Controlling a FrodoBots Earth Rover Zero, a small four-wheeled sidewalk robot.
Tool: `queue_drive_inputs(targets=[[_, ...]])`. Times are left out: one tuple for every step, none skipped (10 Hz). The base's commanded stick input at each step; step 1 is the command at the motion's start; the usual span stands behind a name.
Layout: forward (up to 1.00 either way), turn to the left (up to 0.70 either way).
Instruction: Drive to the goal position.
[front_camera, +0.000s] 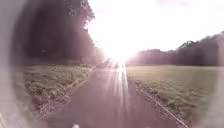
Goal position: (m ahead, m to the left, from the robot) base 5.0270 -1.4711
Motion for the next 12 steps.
queue_drive_inputs(targets=[[0.85,0.0],[0.85,0.0],[0.85,0.0],[0.85,0.0],[0.85,0.0],[0.85,0.0],[0.85,0.0],[0.85,0.0],[0.85,0.0],[0.85,0.0],[0.85,0.0],[0.85,0.0]])
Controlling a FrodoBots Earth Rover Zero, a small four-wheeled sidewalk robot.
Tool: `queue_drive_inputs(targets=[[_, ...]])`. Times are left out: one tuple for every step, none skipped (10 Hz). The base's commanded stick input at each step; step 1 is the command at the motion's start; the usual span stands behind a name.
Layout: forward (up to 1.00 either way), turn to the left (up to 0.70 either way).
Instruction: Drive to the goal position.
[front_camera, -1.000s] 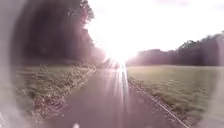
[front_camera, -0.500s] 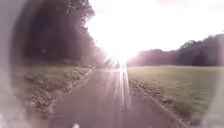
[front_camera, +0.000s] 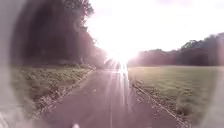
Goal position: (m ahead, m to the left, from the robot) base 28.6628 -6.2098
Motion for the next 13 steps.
queue_drive_inputs(targets=[[0.85,0.0],[0.85,0.0],[0.85,-0.03],[0.85,-0.07],[0.85,-0.13],[0.85,-0.34],[0.85,-0.29],[0.85,-0.12],[0.85,0.02],[0.85,0.02],[0.85,0.02],[0.85,0.02],[0.85,0.02]])
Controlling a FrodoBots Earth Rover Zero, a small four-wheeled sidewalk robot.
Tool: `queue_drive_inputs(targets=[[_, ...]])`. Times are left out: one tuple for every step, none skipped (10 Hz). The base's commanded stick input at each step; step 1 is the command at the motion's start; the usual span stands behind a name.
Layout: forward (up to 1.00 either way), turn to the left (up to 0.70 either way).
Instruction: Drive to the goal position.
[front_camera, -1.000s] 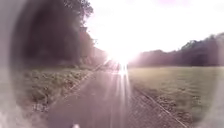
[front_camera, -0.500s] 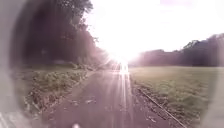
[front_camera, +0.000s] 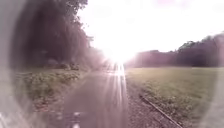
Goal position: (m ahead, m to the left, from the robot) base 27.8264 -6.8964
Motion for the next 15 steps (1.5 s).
queue_drive_inputs(targets=[[0.85,0.02],[0.85,0.02],[0.85,0.02],[0.85,0.02],[0.85,0.02],[0.85,0.02],[0.85,0.02],[0.85,0.02],[0.85,0.02],[0.85,0.02],[0.85,-0.02],[0.85,-0.22],[0.85,-0.34],[0.85,-0.29],[0.85,-0.08]])
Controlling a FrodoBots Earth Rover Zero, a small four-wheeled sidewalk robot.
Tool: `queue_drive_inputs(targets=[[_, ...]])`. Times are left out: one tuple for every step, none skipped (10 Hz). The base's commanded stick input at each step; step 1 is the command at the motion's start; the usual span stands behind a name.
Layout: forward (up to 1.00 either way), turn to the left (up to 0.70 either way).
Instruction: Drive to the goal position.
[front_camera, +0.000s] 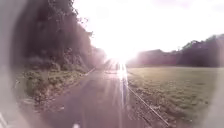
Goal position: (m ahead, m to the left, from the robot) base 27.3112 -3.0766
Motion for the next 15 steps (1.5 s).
queue_drive_inputs(targets=[[0.85,0.0],[0.85,0.0],[0.85,0.0],[0.85,0.0],[0.85,0.0],[0.85,0.0],[0.85,0.0],[0.85,0.0],[0.85,0.0],[0.85,0.0],[0.85,0.0],[0.85,0.0],[0.85,0.0],[0.85,0.0],[0.85,0.0]])
